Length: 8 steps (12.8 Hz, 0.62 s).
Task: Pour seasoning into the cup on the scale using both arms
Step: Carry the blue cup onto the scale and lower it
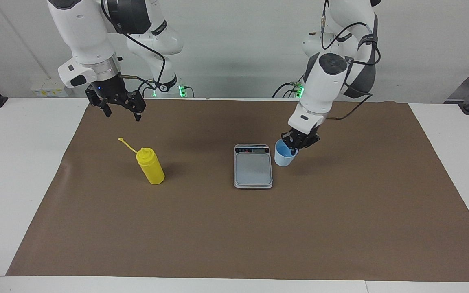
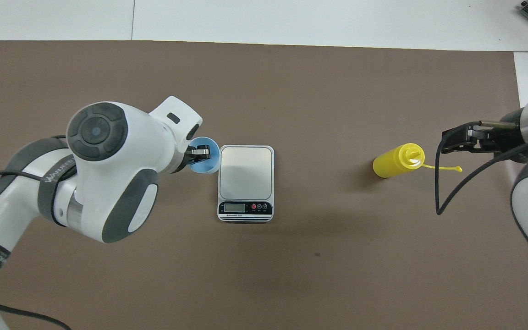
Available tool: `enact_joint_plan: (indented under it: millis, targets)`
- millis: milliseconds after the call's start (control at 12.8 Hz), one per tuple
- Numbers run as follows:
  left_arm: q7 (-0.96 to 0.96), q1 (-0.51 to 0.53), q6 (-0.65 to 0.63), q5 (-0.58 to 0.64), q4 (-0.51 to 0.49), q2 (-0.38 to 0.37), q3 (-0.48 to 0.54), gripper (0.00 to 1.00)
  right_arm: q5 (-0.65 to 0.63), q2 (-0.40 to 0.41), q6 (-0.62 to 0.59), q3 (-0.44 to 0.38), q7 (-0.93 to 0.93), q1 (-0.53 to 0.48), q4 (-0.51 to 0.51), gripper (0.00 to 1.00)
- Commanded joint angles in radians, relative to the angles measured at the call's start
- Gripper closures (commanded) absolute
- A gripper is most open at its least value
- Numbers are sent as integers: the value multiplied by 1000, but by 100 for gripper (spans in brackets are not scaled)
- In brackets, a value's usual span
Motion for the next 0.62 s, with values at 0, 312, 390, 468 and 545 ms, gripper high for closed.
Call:
enact_joint_plan:
  millis: [0, 312, 390, 468, 545]
  targets:
    - [-74, -81, 31, 28, 34, 65, 19, 100, -2, 9, -9, 3, -19, -9, 13, 0]
    - [-178, -132, 66, 113, 46, 123, 16, 100, -2, 9, -9, 3, -19, -9, 13, 0]
    - [-178, -132, 90, 113, 23, 122, 16, 100, -2, 9, -9, 3, -19, -9, 13, 0]
    - [-178, -134, 113, 115, 15, 126, 16, 100, -2, 9, -9, 3, -19, -9, 13, 0]
    - [-178, -134, 124, 115, 15, 136, 16, 100, -2, 9, -9, 3, -19, -9, 13, 0]
